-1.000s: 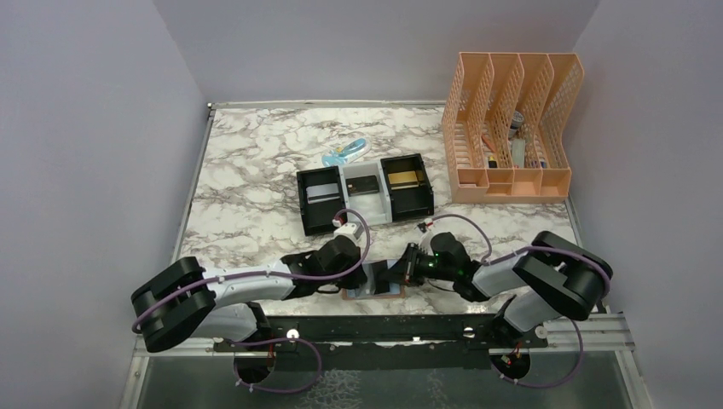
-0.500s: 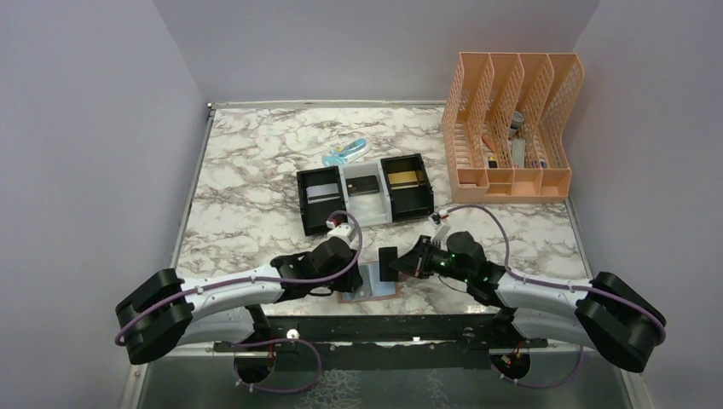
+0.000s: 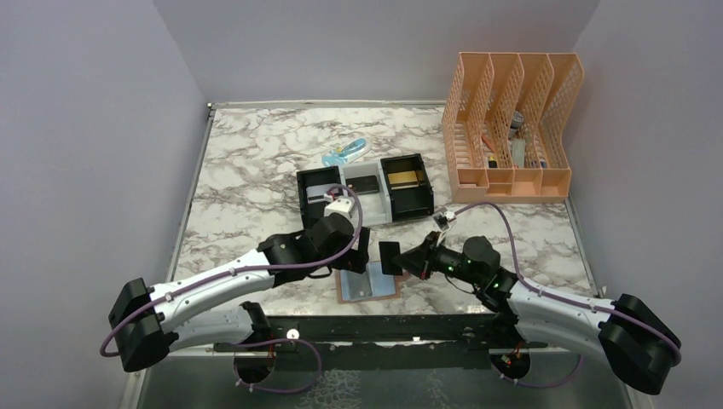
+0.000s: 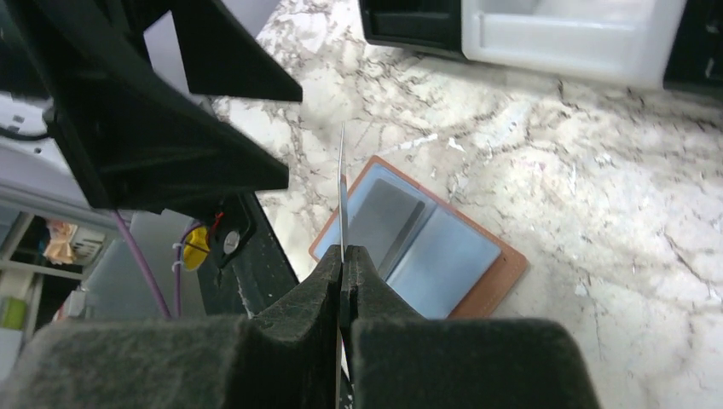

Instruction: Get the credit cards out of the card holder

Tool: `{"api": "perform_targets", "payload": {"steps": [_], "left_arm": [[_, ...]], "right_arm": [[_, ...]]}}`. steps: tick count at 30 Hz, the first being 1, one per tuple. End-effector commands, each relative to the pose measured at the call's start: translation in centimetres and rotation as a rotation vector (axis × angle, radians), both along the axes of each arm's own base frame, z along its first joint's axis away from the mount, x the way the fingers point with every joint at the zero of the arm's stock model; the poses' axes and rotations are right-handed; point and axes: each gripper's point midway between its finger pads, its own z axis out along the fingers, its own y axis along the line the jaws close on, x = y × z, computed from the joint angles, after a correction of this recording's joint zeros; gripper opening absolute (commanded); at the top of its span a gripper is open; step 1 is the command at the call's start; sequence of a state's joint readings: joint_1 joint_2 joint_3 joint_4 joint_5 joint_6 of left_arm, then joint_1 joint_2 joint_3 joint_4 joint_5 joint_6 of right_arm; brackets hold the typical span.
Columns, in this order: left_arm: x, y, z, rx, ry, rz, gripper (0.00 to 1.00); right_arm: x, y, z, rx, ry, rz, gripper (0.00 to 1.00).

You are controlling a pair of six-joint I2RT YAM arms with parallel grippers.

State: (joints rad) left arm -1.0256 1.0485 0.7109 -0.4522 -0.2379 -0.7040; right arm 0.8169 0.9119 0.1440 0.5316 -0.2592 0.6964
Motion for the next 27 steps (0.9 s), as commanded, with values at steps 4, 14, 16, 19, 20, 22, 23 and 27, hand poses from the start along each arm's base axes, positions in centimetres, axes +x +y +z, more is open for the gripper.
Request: {"api": "perform_targets", "payload": {"steps": [4,14,16,19,20,22,23,27], "left_arm": [[4.0,6.3,3.8,0.153,-0.075,0.096,0.99],[8.6,15.0,5.4,0.169,-0.215,0.411,0.99],[8.4,16.0,4.8,0.178,-0.25,0.441,0.99],[8.3,17.2,5.8,0.188,-0.307,0.489,0.99],[8.2,17.5,6.0,0.184,-0.319,0.509,0.99],[8.2,17.8,6.2,0.175,-0.332,0.526,0.99],[8.1,17.9,6.2,0.177,-0.334,0.528,0.99],[8.2,18.0,6.4,0.187,-0.338,0.533,0.99]], "right_arm": [[0.0,0.6,2.7,0.014,-0.281,0.09,0.01],[3.2,0.4,4.7,-0.159,-0.616,0.056,0.01],[4.0,0.4,4.5,-0.22,-0.655,0.053,0.01],[5.6,0.3,4.8,-0.283,-0.695,0.017,0.01],[6.1,0.4,4.9,-0.303,-0.713,0.01,0.01],[7.2,0.6,5.1,-0.343,-0.748,-0.01,0.01],[7.9,0.7,5.2,-0.367,-0.769,-0.022,0.01],[10.3,1.4,5.3,-0.484,-0.773,-0.031,0.01]]}}
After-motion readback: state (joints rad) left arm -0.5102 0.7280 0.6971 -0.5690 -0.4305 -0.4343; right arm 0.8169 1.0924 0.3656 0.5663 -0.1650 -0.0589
